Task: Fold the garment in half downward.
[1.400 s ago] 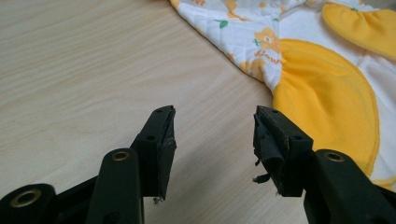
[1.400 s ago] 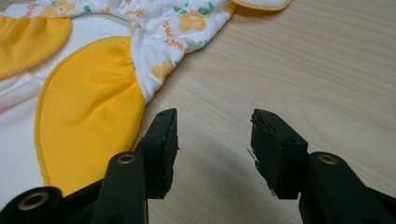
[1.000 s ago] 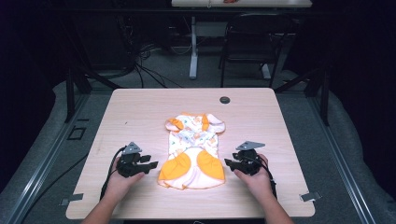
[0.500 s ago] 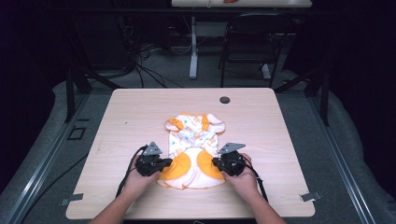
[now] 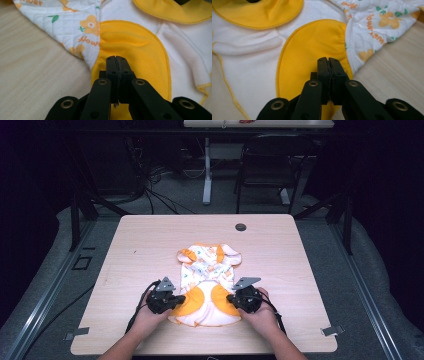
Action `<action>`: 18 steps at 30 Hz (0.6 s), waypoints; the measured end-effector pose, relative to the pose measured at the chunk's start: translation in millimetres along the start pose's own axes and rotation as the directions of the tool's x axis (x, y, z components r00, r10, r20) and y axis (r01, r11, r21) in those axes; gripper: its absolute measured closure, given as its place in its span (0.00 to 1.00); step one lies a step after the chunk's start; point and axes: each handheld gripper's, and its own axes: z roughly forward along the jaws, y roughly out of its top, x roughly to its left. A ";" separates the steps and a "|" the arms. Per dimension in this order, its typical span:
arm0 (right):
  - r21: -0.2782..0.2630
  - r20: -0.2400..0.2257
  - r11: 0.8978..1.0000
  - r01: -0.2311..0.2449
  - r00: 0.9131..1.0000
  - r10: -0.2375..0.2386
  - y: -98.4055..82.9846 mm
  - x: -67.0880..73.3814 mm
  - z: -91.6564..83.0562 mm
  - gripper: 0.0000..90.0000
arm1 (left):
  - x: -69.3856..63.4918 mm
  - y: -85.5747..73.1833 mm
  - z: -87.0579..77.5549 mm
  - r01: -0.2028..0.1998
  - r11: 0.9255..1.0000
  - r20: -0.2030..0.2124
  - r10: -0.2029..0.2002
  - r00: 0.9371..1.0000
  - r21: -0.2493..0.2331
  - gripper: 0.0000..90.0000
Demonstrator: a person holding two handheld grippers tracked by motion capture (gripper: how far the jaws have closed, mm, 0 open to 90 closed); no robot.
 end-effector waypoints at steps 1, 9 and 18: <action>0.001 -0.009 1.000 -0.001 1.000 0.001 -0.7 0.8 -0.7 0.97 | -1.4 -1.0 -1.3 -0.006 1.000 0.003 0.006 1.000 0.006 1.00; 0.028 -0.028 0.999 0.044 0.999 -0.043 -5.4 14.2 -7.2 0.97 | -13.3 -8.1 -9.0 -0.024 0.999 0.005 0.024 1.000 0.024 1.00; 0.057 -0.046 0.994 0.095 0.995 -0.093 -12.6 34.8 -16.1 0.97 | -28.7 -21.4 -21.1 -0.013 0.999 0.025 0.013 1.000 0.036 1.00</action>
